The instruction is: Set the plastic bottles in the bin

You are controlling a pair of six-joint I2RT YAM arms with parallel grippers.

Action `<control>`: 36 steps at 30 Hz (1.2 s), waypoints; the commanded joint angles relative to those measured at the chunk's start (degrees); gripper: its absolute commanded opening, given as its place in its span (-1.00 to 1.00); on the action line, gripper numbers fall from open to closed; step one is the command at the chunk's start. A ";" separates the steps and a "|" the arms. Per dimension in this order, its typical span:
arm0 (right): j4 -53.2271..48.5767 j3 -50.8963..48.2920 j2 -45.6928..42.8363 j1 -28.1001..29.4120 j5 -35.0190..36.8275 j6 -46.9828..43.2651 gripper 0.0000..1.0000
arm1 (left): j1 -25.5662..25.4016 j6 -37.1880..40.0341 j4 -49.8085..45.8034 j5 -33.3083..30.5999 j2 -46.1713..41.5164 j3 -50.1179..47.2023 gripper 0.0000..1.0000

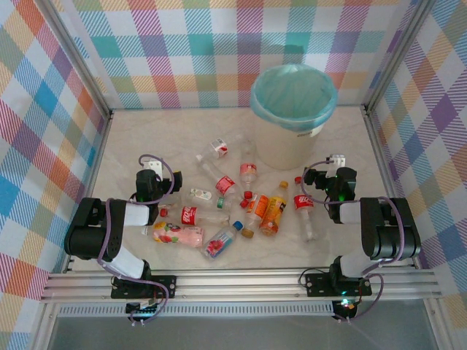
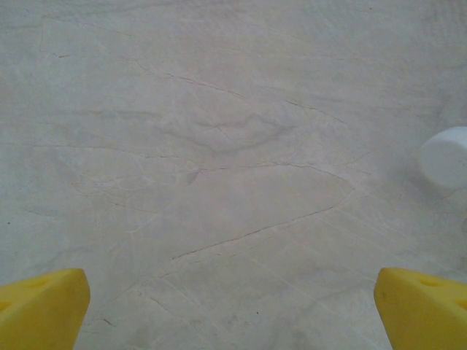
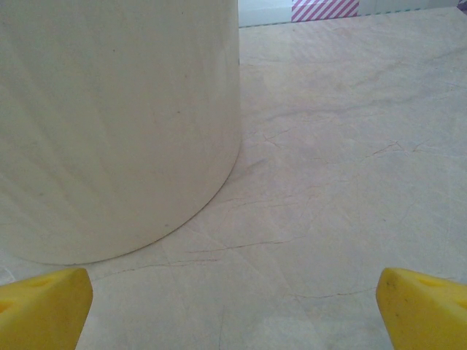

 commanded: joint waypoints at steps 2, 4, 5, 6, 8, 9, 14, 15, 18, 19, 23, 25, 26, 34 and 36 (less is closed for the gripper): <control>0.44 0.44 -0.35 0.35 0.07 0.20 0.99 | 0.71 -0.32 -0.04 0.73 0.11 1.15 1.00; 0.36 0.44 -0.31 0.35 0.16 0.18 0.99 | 0.66 -0.32 -0.03 0.79 0.11 1.15 1.00; 0.27 0.44 -0.34 0.38 0.16 0.20 0.99 | 0.69 -0.31 0.00 0.75 0.11 1.15 1.00; 0.27 0.49 -0.31 0.34 0.16 0.20 0.99 | 0.71 -0.33 -0.03 0.74 0.11 1.15 1.00; 0.27 0.52 -0.31 0.34 0.16 0.20 0.99 | 0.69 -0.31 0.00 0.81 0.11 1.15 1.00; 0.27 0.52 -0.31 0.35 0.16 0.15 0.99 | 0.71 -0.33 0.04 0.85 0.11 1.15 1.00; 0.64 0.27 -0.44 0.40 0.07 0.20 0.99 | 0.71 -0.33 0.36 0.69 -0.13 0.86 0.90; 0.87 0.13 -0.52 0.40 0.07 0.12 0.99 | 0.67 -0.33 -0.13 0.57 -0.36 0.95 0.87; -0.49 -0.50 -3.37 0.40 1.90 0.89 0.99 | 0.63 -0.17 -4.09 0.75 -4.31 1.48 0.79; -1.56 -0.66 -4.96 0.38 2.22 0.90 0.98 | 0.55 -0.25 -5.99 0.29 -6.19 1.67 0.77; -11.44 0.52 -13.20 0.41 3.89 2.81 0.95 | 0.00 -0.15 -12.06 -2.56 -15.62 0.89 0.77; -18.42 1.87 -17.00 0.34 4.20 4.52 0.94 | -0.23 -0.58 -16.34 -4.64 -19.92 1.27 0.77; -22.50 2.98 -18.99 0.41 4.18 5.49 0.93 | -0.32 -1.07 -18.69 -5.16 -22.40 1.69 0.77; -66.77 21.89 -27.40 0.46 -2.59 11.88 0.82 | -3.72 -3.14 -41.56 -1.04 -36.51 14.29 0.72; -76.38 27.00 -26.45 0.36 -5.87 11.95 0.78 | -5.86 -3.00 -47.11 1.57 -37.47 18.63 0.71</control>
